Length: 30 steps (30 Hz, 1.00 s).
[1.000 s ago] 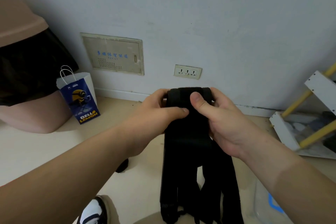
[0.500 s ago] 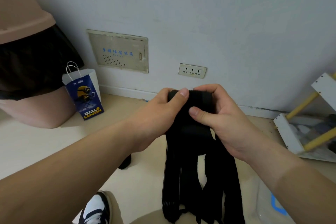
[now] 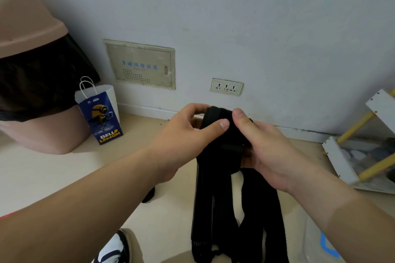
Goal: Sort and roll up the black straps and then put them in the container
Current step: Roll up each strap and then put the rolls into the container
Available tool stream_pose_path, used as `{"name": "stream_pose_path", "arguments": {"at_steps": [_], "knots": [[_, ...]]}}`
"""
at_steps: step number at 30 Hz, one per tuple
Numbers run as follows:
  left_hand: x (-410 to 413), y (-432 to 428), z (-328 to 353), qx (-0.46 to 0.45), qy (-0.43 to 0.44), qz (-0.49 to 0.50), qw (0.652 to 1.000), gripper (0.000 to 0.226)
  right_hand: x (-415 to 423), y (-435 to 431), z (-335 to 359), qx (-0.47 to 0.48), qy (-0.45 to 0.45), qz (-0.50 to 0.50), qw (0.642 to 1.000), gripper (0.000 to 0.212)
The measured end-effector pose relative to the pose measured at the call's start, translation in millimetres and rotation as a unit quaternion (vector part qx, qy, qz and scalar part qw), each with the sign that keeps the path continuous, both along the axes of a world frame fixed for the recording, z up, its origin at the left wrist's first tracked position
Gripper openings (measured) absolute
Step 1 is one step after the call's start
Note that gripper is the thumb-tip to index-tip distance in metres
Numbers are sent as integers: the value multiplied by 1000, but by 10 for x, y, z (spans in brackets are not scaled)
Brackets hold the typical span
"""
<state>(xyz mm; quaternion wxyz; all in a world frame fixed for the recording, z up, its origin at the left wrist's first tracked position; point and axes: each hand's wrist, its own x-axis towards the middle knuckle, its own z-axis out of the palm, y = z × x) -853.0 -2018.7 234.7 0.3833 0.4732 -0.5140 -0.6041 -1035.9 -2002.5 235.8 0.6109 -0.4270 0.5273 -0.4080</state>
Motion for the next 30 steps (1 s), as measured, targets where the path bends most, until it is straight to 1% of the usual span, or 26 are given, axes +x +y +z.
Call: {"name": "stream_pose_path", "arguments": {"at_steps": [3,5,8,12,15,17,18,20,22,24,27,30], "knots": [[-32,-1,-15,74,1,-13,997,41,21,-6,-46,-13,-27,-32,999,55],[-30,-9,-17,100,15,-29,994,50,25,-7,-67,-28,-46,-47,997,53],[-18,-36,-25,90,11,-39,995,61,23,11,-95,-56,-57,-42,996,47],[-16,-32,-56,46,-16,-25,998,58,17,27,-130,-78,-23,-23,996,43],[-23,-36,-64,27,-20,-13,999,57,17,25,-67,-58,-40,-27,997,47],[-41,-45,-61,19,-13,-15,1000,55,17,24,-5,-29,-60,-2,998,46],[-48,-46,-64,10,-16,-15,1000,51,16,23,16,-9,-64,19,998,46],[-47,-41,-68,-3,-20,-12,1000,41,4,19,24,26,-62,44,997,54],[-41,-28,-70,1,-12,-13,1000,36,-9,9,3,38,-61,46,996,59],[-39,-7,-68,17,8,-17,1000,34,-17,3,-19,34,-60,45,997,59],[-55,-4,-69,53,21,-15,998,39,-23,-4,-39,37,-59,35,997,53],[-47,-52,-77,101,19,27,994,52,-28,-23,-57,42,-74,4,996,47]]}}
